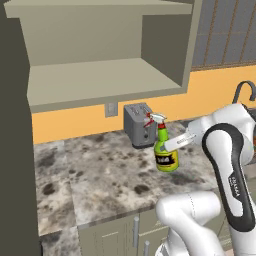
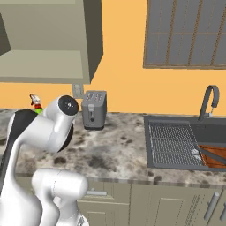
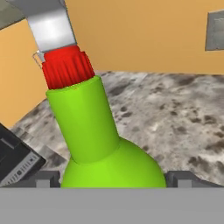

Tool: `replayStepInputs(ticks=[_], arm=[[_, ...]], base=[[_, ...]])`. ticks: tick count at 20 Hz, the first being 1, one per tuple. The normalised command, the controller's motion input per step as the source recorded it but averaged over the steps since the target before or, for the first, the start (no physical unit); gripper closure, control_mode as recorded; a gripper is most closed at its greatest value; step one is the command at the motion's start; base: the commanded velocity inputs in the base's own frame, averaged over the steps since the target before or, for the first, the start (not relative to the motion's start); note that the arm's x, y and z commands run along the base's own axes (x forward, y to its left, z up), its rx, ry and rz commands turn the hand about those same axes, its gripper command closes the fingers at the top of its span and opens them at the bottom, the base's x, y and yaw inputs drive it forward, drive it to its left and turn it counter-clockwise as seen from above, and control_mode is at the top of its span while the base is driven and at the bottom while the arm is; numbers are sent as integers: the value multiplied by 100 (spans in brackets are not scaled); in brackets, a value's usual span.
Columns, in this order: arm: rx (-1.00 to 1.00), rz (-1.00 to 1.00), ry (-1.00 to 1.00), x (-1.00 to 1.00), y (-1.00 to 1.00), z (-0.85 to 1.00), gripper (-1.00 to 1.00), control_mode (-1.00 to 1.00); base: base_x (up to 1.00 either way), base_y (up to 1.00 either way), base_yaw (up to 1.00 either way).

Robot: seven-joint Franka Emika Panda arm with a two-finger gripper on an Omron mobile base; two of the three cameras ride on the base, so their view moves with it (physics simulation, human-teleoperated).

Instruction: Move the cutting board and knife to the sink. Then move spray from the cabinet to the counter.

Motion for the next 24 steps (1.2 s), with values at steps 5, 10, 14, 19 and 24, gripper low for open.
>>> replayStepInputs(ticks=[5, 10, 14, 19, 24], arm=[[0, 11, 0, 45, 16, -48, 100, -100], [0, 12, 0, 43, 20, -50, 100, -100], [2, 13, 0, 38, 19, -41, 100, -100], [4, 12, 0, 31, 18, -32, 100, -100], [6, 11, 0, 22, 9, -33, 100, -100]], base=[[0, 0, 0], [0, 0, 0], [0, 0, 0], [0, 0, 0], [0, 0, 0]])
